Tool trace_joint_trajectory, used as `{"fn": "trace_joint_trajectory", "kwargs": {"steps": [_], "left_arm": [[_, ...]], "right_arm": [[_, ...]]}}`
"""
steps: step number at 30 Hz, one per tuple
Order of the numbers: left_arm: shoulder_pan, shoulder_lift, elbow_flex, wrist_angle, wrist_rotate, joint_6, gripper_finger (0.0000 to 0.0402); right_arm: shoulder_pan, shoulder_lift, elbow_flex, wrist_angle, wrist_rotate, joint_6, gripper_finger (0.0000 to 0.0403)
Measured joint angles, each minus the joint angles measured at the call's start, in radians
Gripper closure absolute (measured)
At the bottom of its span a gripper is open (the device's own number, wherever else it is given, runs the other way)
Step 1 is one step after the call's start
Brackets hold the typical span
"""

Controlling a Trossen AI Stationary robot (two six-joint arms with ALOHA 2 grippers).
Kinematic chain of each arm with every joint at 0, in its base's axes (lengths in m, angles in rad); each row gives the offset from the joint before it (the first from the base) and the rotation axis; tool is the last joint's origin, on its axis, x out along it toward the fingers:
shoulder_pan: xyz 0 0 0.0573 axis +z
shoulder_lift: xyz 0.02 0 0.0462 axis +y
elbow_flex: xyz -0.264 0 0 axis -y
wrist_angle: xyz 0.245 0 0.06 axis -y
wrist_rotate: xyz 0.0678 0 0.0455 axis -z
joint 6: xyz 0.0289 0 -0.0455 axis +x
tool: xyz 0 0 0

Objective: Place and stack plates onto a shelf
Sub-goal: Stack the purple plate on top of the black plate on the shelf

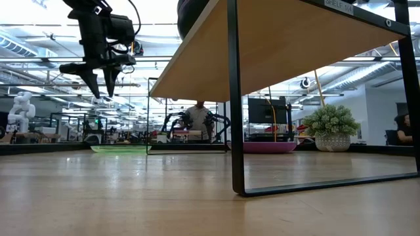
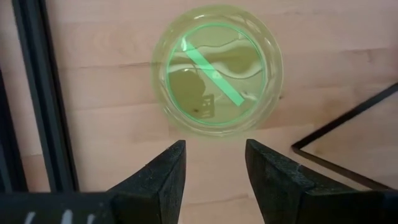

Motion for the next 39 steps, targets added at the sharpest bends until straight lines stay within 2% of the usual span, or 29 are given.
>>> {"fn": "trace_joint_trajectory", "kwargs": {"steps": [5,10,19,24,33,39], "left_arm": [[-0.023,0.0,0.0,0.002,0.0,-0.002,0.0231],[-0.054,0.0,0.0,0.002,0.0,-0.027,0.0231],[-0.134,0.0,0.0,0.005,0.0,-0.079,0.0231],[-0.167,0.0,0.0,0.005,0.0,-0.087,0.0231],[-0.236,0.0,0.0,0.008,0.0,-0.137,0.0231],[-0.283,0.0,0.0,0.011,-0.002,-0.165,0.0231]], "right_arm": [[-0.045,0.115,0.0,-0.007,-0.009,0.11,0.0397],[-0.091,0.199,0.0,-0.068,-0.005,0.222,0.0368],[-0.176,0.348,0.0,-0.086,0.014,0.138,0.0278],[-0.187,0.396,0.0,-0.094,-0.007,0.122,0.0248],[-0.217,0.499,0.0,-0.075,0.0,0.076,0.0245],[-0.228,0.517,-0.041,-0.035,-0.004,0.091,0.0254]]}}
